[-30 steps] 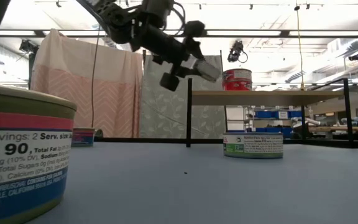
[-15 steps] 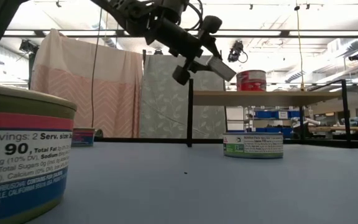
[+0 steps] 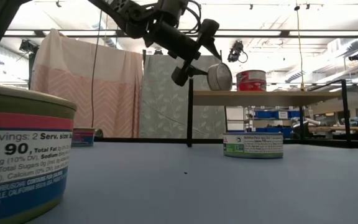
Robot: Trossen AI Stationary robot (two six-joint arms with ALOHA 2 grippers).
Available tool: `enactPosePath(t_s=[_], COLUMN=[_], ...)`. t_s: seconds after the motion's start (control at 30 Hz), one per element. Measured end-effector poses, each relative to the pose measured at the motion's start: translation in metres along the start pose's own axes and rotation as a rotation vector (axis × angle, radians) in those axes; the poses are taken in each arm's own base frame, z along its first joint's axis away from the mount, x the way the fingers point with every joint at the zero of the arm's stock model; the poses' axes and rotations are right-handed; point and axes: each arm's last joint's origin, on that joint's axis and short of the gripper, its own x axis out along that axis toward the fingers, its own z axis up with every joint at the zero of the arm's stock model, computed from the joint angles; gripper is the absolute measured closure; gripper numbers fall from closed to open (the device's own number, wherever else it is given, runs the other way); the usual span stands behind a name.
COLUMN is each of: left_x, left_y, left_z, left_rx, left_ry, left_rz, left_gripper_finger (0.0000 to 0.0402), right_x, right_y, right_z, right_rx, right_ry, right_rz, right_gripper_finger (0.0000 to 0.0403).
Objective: Stack canned seafood by type on shelf
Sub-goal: Put the top green tuna can on the shelf
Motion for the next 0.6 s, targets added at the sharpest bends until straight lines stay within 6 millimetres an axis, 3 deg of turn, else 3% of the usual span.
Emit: enactPosePath(t_s=[0.3,0.6], left_x=[0.002,-0.007], left_y=[0.005,0.002], left_z=[0.006,0.022], left_rx=[0.013,0.183], left_ry=[-0.011,-0.023], left_rz=[0.016,0.033], left_gripper_finger=[0.0132,0.0132], right_x=[0.001,0.001], right_y=[0.0,-0.001], right_z=[0.0,0.0], right_rx=[-0.007,-0.006], right_ry=[0.002,0.002], right_rz=[-0.007,-0.007], right_gripper_finger=[0.0398,0.0398])
